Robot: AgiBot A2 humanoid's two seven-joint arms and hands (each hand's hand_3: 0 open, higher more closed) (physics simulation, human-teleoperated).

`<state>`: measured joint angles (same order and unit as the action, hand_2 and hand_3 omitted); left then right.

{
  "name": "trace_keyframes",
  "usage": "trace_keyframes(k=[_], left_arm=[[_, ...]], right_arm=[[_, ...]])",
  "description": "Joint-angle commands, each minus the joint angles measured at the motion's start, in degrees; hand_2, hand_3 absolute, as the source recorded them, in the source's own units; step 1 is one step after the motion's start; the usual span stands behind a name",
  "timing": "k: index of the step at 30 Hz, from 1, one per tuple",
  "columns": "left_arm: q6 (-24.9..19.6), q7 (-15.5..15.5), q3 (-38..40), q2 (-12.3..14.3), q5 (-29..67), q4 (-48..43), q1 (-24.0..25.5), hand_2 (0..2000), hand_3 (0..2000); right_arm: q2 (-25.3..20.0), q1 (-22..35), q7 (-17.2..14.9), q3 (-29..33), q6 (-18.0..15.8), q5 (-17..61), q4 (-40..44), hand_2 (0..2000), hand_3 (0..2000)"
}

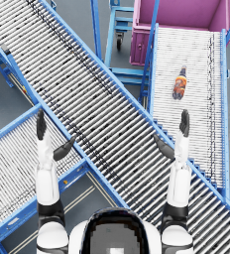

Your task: Pick up the oil and place it on the left assembly line, put the cola on the right, and keep Sprite still

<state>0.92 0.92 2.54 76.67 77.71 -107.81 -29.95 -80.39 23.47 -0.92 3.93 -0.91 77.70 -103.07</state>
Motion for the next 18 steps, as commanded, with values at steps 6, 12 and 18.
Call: trace_keyframes(k=[6, 12, 18], left_arm=[[1.4, 1.4, -4.0, -2.1, -5.8, 1.4, 3.8, 0, 0], [2.8, 2.8, -8.1, -4.4, -11.8, 2.8, 7.8, 0, 0], [4.5, 4.4, -12.9, -6.9, -18.7, 4.5, 12.3, 0, 0]], right_arm=[[3.2, -2.0, -1.4, -4.4, -1.4, -5.8, 0.1, 0, 0], [6.5, -4.0, -2.8, -8.9, -2.8, -11.8, 0.1, 0, 0], [10.4, -6.3, -4.5, -14.2, -4.4, -18.7, 0.2, 0, 0]])
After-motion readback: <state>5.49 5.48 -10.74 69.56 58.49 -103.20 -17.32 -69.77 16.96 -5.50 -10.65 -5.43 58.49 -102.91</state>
